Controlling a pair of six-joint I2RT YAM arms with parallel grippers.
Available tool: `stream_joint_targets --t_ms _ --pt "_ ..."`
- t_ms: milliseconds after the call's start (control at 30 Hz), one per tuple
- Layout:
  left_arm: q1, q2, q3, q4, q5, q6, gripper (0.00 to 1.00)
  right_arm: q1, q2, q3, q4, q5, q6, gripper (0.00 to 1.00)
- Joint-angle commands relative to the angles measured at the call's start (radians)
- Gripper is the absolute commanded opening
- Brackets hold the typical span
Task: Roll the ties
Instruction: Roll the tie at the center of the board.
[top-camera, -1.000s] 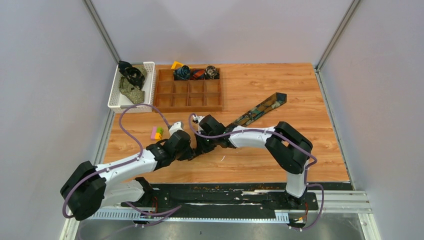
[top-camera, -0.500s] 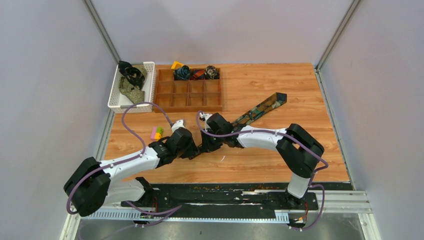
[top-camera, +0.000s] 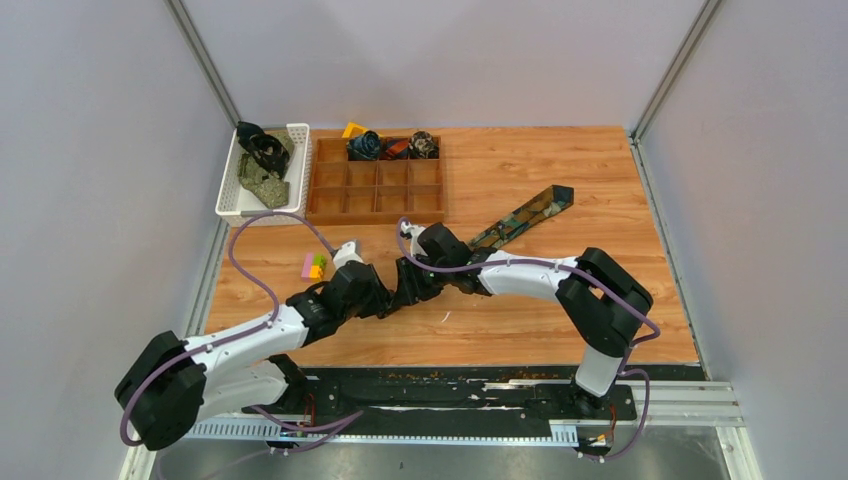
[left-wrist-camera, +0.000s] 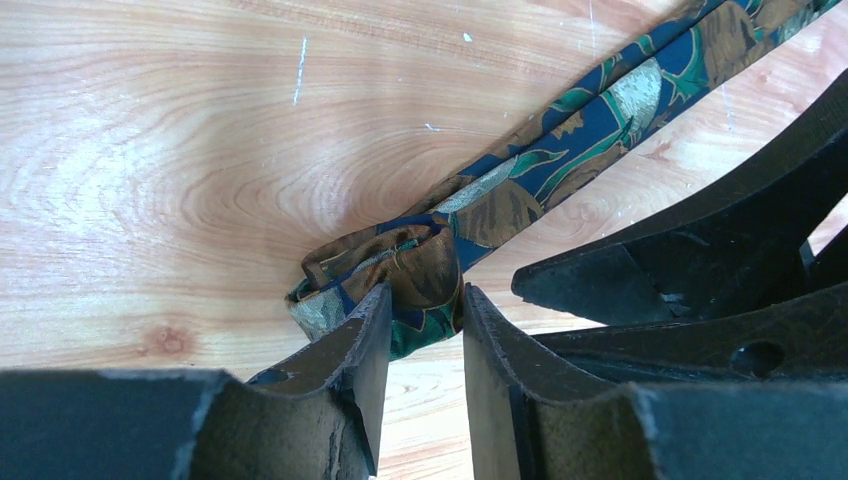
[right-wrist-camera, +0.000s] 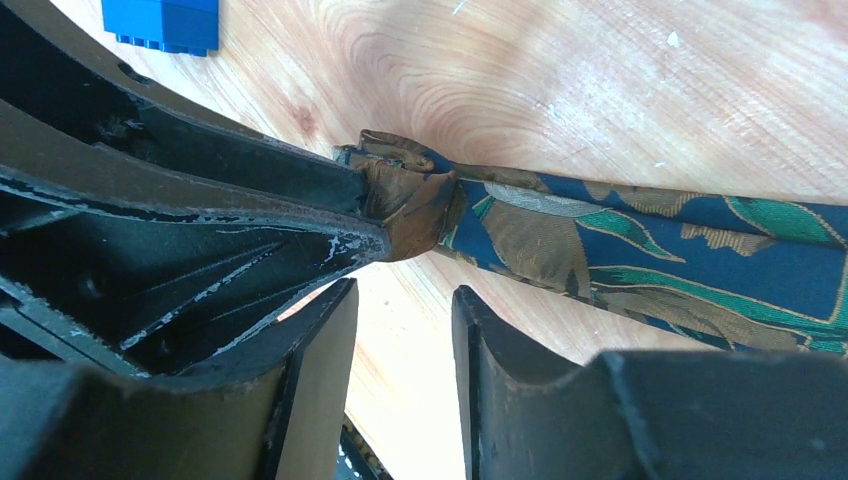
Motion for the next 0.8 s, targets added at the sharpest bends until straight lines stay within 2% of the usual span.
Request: stream_joint_targets --t_ms 0,167,367,767 --pt "0.005 -0.061 -0.028 0.066 -0.041 -0.012 0.39 -0.002 -0.026 0.006 0.065 -0.041 0.026 0.41" --pt "0.005 -0.107 -0.047 0.069 -0.057 0.003 0.4 -0.003 -0.037 0.011 0.051 -0.034 0.028 0.42" --pt "0.005 -0.118 -0.066 0.123 -0.031 0.023 0.49 -0.003 -0.05 0.0 0.049 -0.029 0.032 0.42" --pt "0.005 -0.137 -0.041 0.134 -0.015 0.064 0.51 -0.006 -0.081 -0.005 0.016 -0.002 0.011 0.44"
